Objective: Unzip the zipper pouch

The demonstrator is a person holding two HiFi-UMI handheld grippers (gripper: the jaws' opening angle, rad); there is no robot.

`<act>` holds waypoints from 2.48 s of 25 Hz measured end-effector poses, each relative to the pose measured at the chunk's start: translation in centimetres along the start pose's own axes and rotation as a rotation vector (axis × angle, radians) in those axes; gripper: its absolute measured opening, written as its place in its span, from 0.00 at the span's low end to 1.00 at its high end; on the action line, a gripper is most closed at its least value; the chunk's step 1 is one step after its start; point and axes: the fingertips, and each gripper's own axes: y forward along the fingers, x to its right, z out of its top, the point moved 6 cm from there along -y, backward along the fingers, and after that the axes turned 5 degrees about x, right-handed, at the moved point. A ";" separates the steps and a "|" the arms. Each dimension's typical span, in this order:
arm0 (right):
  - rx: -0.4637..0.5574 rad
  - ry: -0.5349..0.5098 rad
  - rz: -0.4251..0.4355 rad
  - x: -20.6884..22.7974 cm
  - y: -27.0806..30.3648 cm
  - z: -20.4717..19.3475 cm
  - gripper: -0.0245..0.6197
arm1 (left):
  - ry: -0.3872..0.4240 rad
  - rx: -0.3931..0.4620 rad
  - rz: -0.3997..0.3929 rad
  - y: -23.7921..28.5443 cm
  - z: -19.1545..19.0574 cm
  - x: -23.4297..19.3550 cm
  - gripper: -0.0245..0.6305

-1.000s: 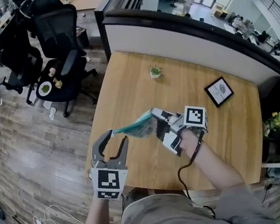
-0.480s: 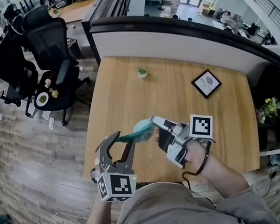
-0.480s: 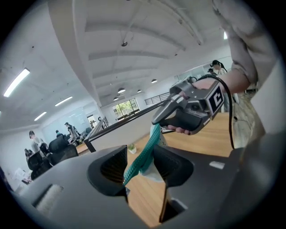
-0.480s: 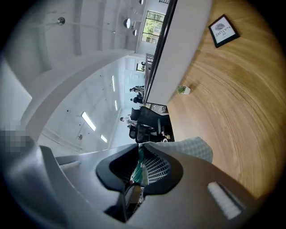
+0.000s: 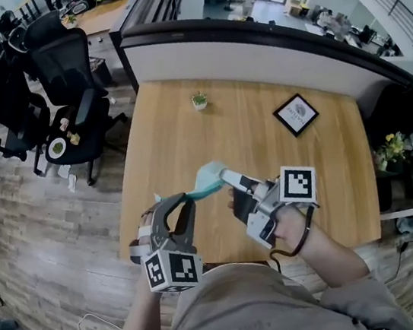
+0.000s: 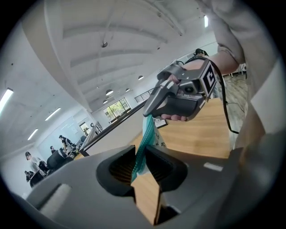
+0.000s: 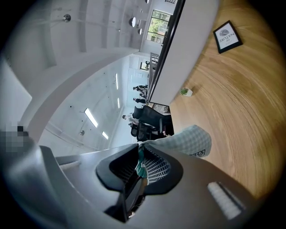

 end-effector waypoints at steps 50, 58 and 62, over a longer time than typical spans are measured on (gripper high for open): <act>-0.377 -1.214 0.747 -8.2 -3.4 0.6 0.32 | -0.399 0.438 -0.569 -4.9 6.6 -4.4 0.08; -0.425 -1.094 0.785 -8.8 -3.6 0.1 0.06 | -0.513 0.536 -0.523 -4.5 5.1 -6.1 0.08; -0.410 -1.145 0.668 -9.4 -3.5 -0.1 0.06 | -0.513 0.541 -0.444 -4.0 4.8 -6.9 0.11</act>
